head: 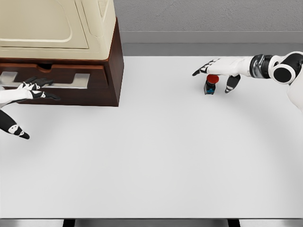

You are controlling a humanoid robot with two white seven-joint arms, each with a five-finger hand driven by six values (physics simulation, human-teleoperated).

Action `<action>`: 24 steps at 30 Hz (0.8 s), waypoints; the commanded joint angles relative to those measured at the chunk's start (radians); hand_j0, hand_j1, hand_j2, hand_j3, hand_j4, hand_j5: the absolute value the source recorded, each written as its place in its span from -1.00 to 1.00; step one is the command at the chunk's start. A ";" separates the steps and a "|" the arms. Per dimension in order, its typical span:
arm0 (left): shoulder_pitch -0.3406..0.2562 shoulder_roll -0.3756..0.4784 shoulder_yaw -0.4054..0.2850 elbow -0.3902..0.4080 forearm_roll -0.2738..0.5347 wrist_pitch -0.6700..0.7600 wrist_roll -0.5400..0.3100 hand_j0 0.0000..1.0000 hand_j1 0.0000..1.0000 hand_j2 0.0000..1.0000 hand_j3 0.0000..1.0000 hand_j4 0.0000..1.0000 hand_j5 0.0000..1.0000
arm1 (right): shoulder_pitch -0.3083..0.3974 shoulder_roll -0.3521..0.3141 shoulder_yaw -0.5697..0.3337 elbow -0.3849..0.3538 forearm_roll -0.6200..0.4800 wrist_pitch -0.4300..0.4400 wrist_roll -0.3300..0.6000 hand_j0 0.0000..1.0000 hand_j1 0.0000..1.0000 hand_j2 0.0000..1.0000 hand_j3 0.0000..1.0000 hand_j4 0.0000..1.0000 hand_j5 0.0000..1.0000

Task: Open the cabinet drawer with left arm, and place a switch into the drawer with right arm

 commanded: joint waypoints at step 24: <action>-0.001 0.117 -0.056 -0.003 -0.016 -0.212 -0.006 1.00 1.00 1.00 1.00 1.00 1.00 | -0.006 -0.001 -0.002 0.011 -0.004 0.003 0.000 1.00 1.00 1.00 1.00 1.00 1.00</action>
